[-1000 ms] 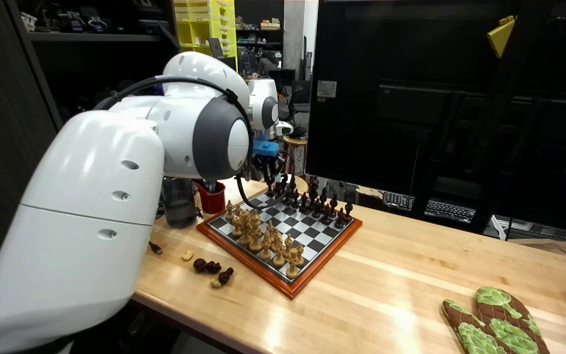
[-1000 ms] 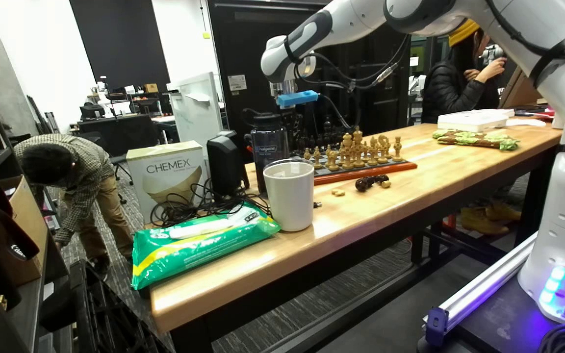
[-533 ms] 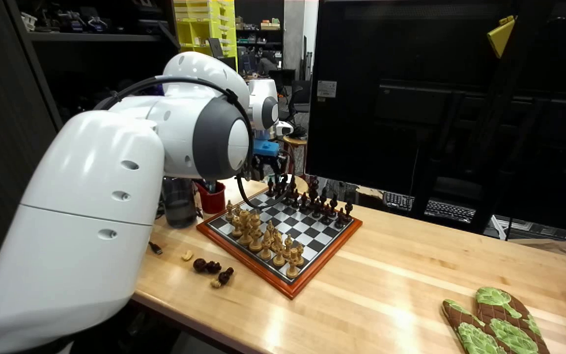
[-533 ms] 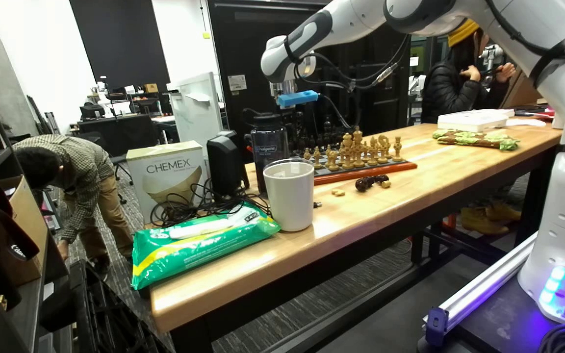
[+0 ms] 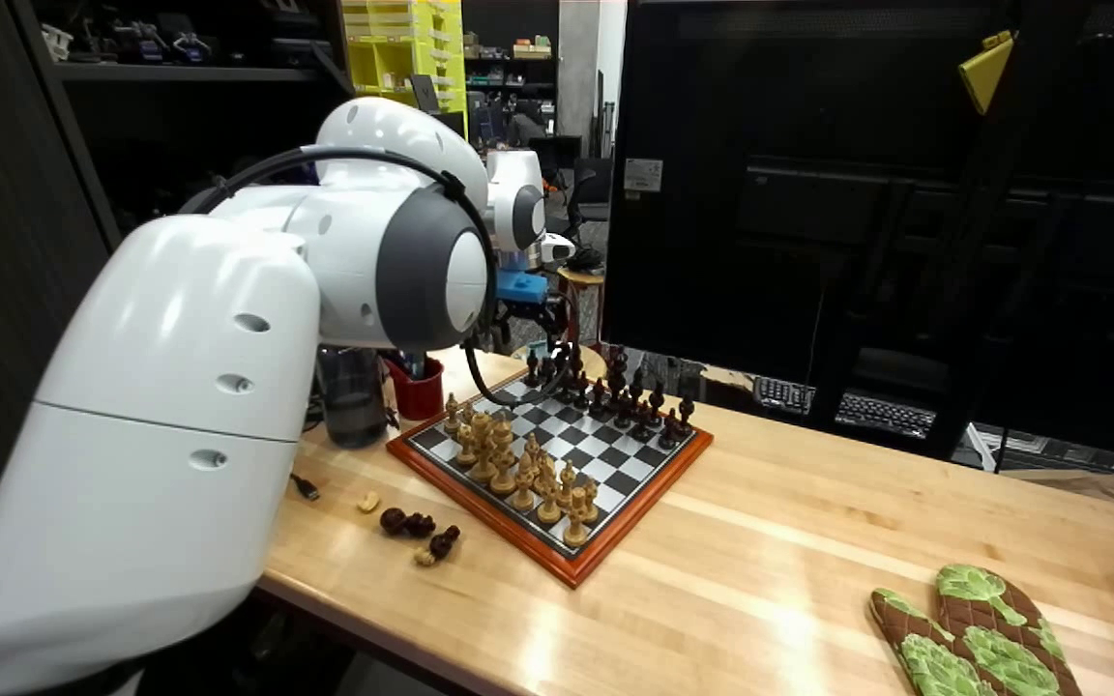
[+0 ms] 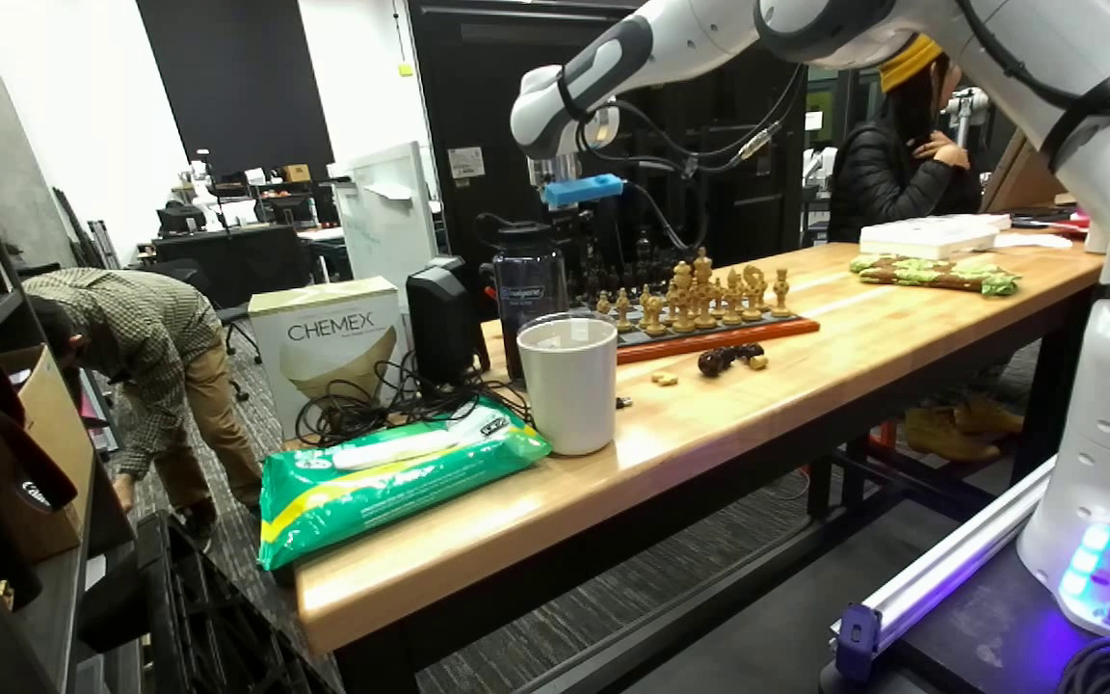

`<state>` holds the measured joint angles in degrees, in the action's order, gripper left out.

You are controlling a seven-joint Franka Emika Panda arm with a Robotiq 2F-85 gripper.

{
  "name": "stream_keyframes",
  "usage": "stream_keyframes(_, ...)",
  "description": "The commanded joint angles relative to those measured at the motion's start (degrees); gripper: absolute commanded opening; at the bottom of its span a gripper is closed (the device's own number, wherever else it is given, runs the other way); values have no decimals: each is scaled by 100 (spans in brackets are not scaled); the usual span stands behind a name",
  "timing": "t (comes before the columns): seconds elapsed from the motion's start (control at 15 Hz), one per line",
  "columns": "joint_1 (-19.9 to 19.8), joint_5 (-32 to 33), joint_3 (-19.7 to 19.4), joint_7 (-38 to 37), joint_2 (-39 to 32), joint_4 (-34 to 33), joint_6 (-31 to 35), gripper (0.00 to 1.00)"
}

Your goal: Move the first left front black piece backwards

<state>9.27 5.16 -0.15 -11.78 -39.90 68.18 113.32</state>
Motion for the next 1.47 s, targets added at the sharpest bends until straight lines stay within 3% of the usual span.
stream_keyframes(0.0, 64, 74, 8, 31, 304, 194, 3, 100)
stream_keyframes(0.87, 84, -45, 122, -21, 1041, 655, 19, 100)
stream_keyframes(1.13, 47, -244, 198, -104, 1673, 1410, -204, 100)
stream_keyframes(1.4, 148, -197, 247, -445, 2543, 2574, -156, 100)
